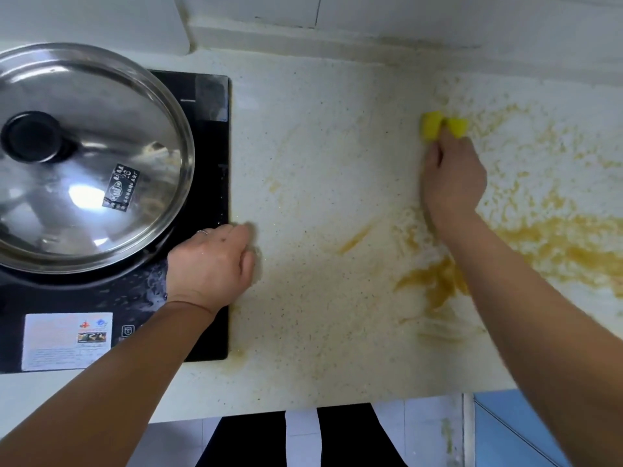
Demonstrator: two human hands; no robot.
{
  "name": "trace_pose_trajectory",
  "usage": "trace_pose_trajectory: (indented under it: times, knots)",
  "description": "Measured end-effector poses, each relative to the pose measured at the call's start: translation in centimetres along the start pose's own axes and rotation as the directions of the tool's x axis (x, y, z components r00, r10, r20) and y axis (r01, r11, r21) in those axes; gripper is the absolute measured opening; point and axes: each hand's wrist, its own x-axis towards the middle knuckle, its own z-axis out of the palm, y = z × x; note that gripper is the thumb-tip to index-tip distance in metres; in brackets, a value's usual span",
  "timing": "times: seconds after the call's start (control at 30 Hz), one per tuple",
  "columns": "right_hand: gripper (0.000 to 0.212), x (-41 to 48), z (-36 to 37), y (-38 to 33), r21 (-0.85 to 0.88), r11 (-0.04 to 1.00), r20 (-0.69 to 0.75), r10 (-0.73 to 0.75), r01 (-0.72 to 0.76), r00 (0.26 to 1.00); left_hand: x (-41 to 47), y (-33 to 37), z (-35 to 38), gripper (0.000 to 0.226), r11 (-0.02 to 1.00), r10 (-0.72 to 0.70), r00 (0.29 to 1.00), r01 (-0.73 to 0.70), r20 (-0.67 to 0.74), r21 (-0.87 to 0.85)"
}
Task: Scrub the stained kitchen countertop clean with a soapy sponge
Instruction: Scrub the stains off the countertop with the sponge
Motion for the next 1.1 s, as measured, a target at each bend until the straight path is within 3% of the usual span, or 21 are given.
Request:
trace_pose_trajectory:
  times: [0.07, 0.13, 0.2, 0.23, 0.3, 0.33, 0.37, 0.4, 0.47, 0.53, 0.63, 0.73, 0.8, 0.87, 0.97, 1.03, 1.07, 1.1]
  knots:
    - [0.032, -1.2, 0.3, -1.1, 0.055, 0.980, -0.049, 0.193, -0.191, 0.980, 0.0, 0.1, 0.0, 0.011, 1.000, -0.009, 1.000, 0.009, -0.004, -0.006]
    - [0.029, -4.3, 0.6, -3.5, 0.109, 0.975, -0.020, 0.198, -0.195, 0.980, 0.1, 0.1, -0.1, 0.011, 1.000, -0.008, 1.000, 0.008, -0.018, -0.013]
    - [0.037, -8.8, 0.7, -6.4, 0.200, 0.977, 0.111, -0.100, 0.077, 0.989, 0.1, 0.1, -0.1, 0.010, 1.000, -0.003, 1.000, 0.002, -0.022, -0.016]
    - [0.043, -11.0, 0.5, -7.7, 0.247, 0.929, 0.138, -0.316, 0.276, 0.939, 0.1, 0.1, -0.1, 0.009, 1.000, -0.002, 1.000, 0.002, -0.020, -0.011]
    - [0.042, -13.0, -0.4, -8.9, 0.285, 0.726, 0.145, -0.678, 0.626, 0.721, 0.1, 0.1, -0.2, 0.009, 1.000, -0.009, 1.000, 0.009, -0.003, 0.006]
    - [0.030, -12.4, -0.6, -8.7, 0.295, 0.653, 0.179, -0.755, 0.698, 0.631, 0.1, 0.1, -0.2, 0.008, 1.000, -0.016, 1.000, 0.016, 0.005, 0.013]
    - [0.014, -10.8, -1.1, -8.5, 0.298, 0.677, 0.234, -0.735, 0.673, 0.636, 0.0, 0.2, -0.1, 0.007, 1.000, -0.022, 1.000, 0.021, 0.010, 0.020]
    - [0.012, -8.7, -1.0, -8.0, 0.265, 0.752, 0.270, -0.659, 0.604, 0.702, 0.0, 0.2, -0.1, 0.006, 0.999, -0.025, 1.000, 0.025, 0.010, 0.026]
    - [0.022, -4.1, -0.1, -6.3, 0.101, 0.884, 0.124, -0.466, 0.456, 0.876, 0.0, 0.2, 0.0, 0.005, 0.999, -0.030, 1.000, 0.030, 0.006, 0.026]
    - [0.034, -0.2, 0.3, -4.0, 0.061, 0.981, 0.007, -0.184, 0.183, 0.983, -0.1, 0.2, 0.0, 0.005, 0.999, -0.027, 1.000, 0.028, -0.006, 0.019]
    - [0.033, 0.5, 0.8, -3.6, 0.139, 0.970, -0.025, 0.206, -0.200, 0.978, -0.1, 0.1, 0.0, 0.004, 0.999, -0.034, 0.999, 0.034, -0.012, 0.010]
    - [0.025, -3.7, 0.8, -6.2, 0.230, 0.917, -0.003, 0.336, -0.327, 0.942, -0.1, 0.3, -0.1, 0.007, 0.999, -0.038, 0.999, 0.038, -0.013, -0.008]
    - [0.033, -8.5, 0.8, -9.3, 0.295, 0.946, 0.033, 0.129, -0.133, 0.991, 0.0, 0.2, 0.0, 0.007, 0.999, -0.030, 0.999, 0.030, -0.017, -0.015]
    - [0.042, -12.9, 0.5, -11.4, 0.343, 0.916, 0.096, -0.255, 0.208, 0.962, 0.0, 0.1, 0.0, 0.005, 1.000, -0.027, 1.000, 0.027, -0.009, -0.012]
    - [0.039, -15.5, -0.1, -9.5, 0.373, 0.683, 0.126, -0.708, 0.628, 0.695, -0.1, 0.0, 0.0, 0.004, 1.000, -0.013, 1.000, 0.013, -0.001, -0.004]
    - [0.024, -13.3, -0.7, -6.8, 0.331, 0.609, 0.178, -0.791, 0.721, 0.586, -0.1, 0.0, 0.2, 0.005, 1.000, -0.007, 1.000, 0.007, -0.002, -0.004]
    - [0.009, -11.3, -1.0, -5.3, 0.303, 0.638, 0.233, -0.769, 0.708, 0.595, -0.1, -0.1, 0.2, 0.005, 1.000, -0.008, 1.000, 0.008, -0.002, -0.005]
    - [0.014, -9.0, -0.7, -3.5, 0.233, 0.679, 0.247, -0.734, 0.696, 0.633, -0.1, -0.1, 0.3, 0.006, 1.000, -0.010, 1.000, 0.010, -0.004, -0.007]
